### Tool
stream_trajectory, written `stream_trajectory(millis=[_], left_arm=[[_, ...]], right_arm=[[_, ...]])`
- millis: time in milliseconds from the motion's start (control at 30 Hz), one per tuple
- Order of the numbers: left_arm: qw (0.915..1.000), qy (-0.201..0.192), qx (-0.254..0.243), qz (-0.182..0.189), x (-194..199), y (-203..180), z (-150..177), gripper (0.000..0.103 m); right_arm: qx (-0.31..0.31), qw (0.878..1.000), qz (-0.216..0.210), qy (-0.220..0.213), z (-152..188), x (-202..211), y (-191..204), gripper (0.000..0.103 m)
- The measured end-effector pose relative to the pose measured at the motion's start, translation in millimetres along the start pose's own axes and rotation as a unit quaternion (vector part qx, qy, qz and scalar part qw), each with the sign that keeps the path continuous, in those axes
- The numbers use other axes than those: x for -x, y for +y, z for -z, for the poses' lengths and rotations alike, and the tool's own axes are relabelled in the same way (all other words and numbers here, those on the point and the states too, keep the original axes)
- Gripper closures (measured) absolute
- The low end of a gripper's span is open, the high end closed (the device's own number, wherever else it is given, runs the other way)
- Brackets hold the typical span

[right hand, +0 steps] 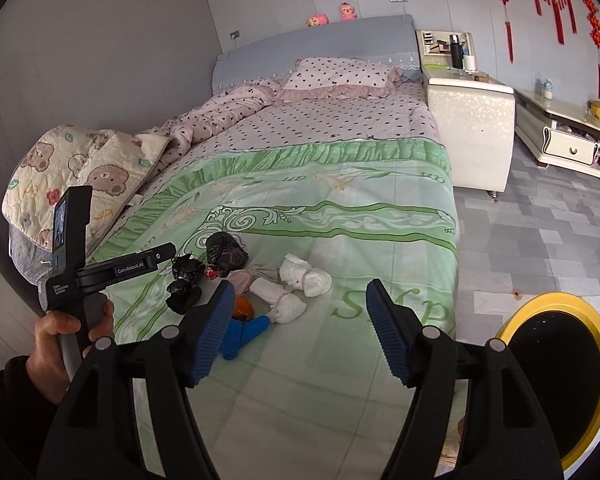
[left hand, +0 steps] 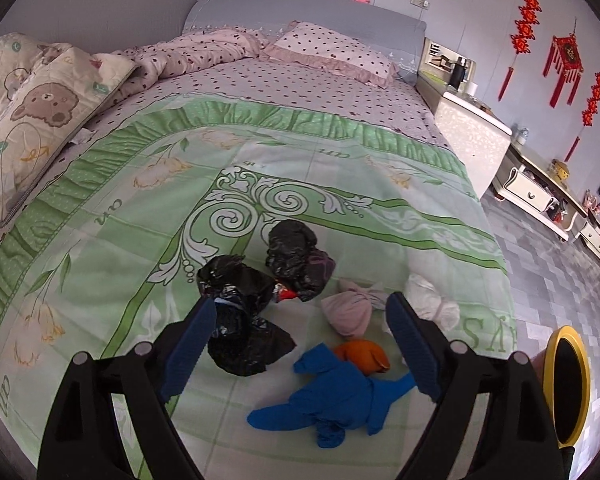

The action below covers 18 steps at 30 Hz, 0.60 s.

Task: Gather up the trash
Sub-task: 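Move both tools back over the remaining items on the bed, then grasp a black plastic bag with the left tool while the right tool grasps the blue glove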

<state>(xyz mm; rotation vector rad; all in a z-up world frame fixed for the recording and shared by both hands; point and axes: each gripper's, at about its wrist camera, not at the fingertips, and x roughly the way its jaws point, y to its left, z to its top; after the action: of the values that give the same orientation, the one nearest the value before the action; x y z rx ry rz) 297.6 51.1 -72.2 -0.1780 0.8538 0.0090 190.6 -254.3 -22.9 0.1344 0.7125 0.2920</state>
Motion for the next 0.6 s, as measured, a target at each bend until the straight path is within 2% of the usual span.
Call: stream_trajectory(millis=[367,600], left_arm=[[0.9988,0.032,0.027,-0.025,-51,40,8,0.02],[0.9981,0.037,0.033,-0.037,-74,55,13,0.02]], right_arm=[[0.025,0.998,-0.028,0.058,22,-68,37,0.038],[0.068,0.993,-0.034,0.089,43,-112,62,0.038]])
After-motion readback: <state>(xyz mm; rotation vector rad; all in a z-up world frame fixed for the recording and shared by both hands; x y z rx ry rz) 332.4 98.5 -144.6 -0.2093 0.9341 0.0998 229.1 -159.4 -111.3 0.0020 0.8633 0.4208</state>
